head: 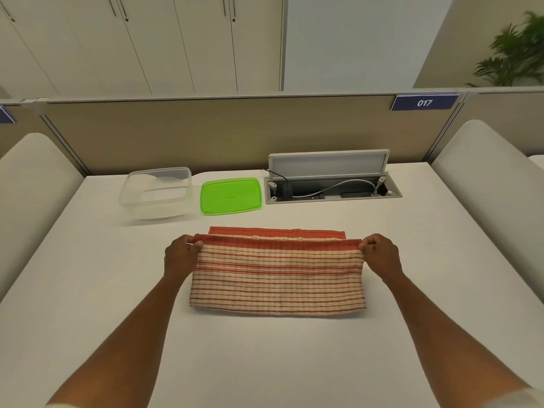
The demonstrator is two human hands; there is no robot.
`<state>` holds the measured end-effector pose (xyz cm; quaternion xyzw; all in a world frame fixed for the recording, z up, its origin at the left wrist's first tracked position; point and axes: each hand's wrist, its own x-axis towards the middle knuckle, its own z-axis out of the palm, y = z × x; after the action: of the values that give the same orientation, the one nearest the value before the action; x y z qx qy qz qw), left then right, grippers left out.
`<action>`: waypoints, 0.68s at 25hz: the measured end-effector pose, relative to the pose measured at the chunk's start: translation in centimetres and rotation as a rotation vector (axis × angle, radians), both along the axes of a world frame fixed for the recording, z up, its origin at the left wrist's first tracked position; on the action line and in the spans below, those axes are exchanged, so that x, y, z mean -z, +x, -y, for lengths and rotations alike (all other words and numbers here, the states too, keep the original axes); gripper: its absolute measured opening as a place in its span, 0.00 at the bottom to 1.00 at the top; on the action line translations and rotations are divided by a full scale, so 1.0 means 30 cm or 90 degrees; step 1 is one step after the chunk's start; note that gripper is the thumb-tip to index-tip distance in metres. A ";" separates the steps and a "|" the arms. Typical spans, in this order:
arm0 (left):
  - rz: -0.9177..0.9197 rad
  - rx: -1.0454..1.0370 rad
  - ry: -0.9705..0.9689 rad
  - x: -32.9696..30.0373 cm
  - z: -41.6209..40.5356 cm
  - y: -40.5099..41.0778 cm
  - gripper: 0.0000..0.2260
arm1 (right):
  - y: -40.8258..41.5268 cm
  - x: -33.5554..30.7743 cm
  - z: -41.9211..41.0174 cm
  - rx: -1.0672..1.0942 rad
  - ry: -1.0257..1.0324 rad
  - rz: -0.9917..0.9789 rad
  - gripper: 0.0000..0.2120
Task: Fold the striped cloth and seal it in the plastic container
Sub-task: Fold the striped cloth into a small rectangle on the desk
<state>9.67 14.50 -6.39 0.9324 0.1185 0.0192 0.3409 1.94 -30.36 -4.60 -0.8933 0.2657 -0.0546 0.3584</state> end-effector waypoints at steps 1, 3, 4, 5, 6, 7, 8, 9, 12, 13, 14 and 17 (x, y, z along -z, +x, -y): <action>-0.003 -0.004 0.000 0.005 0.002 0.028 0.12 | 0.031 0.008 0.001 0.004 -0.008 -0.009 0.05; -0.008 -0.020 -0.004 0.021 0.007 0.086 0.11 | 0.093 0.030 0.003 0.008 -0.024 -0.027 0.05; -0.010 -0.026 -0.005 0.028 0.009 0.109 0.10 | 0.119 0.042 0.004 0.011 -0.029 -0.035 0.06; -0.012 -0.031 -0.010 0.036 0.012 0.130 0.10 | 0.142 0.054 0.006 0.016 -0.032 -0.042 0.06; -0.015 -0.035 -0.016 0.045 0.014 0.153 0.10 | 0.167 0.069 0.007 0.023 -0.032 -0.049 0.06; -0.018 -0.034 -0.022 0.052 0.019 0.171 0.09 | 0.182 0.082 0.010 0.031 -0.033 -0.056 0.06; -0.023 -0.031 -0.026 0.061 0.024 0.189 0.09 | 0.198 0.096 0.011 0.038 -0.033 -0.063 0.06; -0.026 -0.028 -0.028 0.069 0.030 0.206 0.09 | 0.210 0.112 0.012 0.045 -0.032 -0.069 0.06; -0.025 -0.034 -0.027 0.095 0.051 0.250 0.08 | 0.248 0.151 0.011 0.058 -0.027 -0.079 0.06; -0.022 -0.042 -0.027 0.101 0.057 0.257 0.08 | 0.256 0.158 0.010 0.060 -0.027 -0.081 0.06; -0.022 -0.049 -0.026 0.110 0.061 0.262 0.08 | 0.261 0.166 0.010 0.064 -0.027 -0.085 0.06; -0.015 -0.065 -0.026 0.128 0.067 0.271 0.08 | 0.274 0.184 0.012 0.078 -0.032 -0.087 0.06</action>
<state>17.80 12.49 -10.22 0.9182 0.1704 0.0233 0.3567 10.15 -30.72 -10.13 -0.8857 0.3420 -0.0220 0.3133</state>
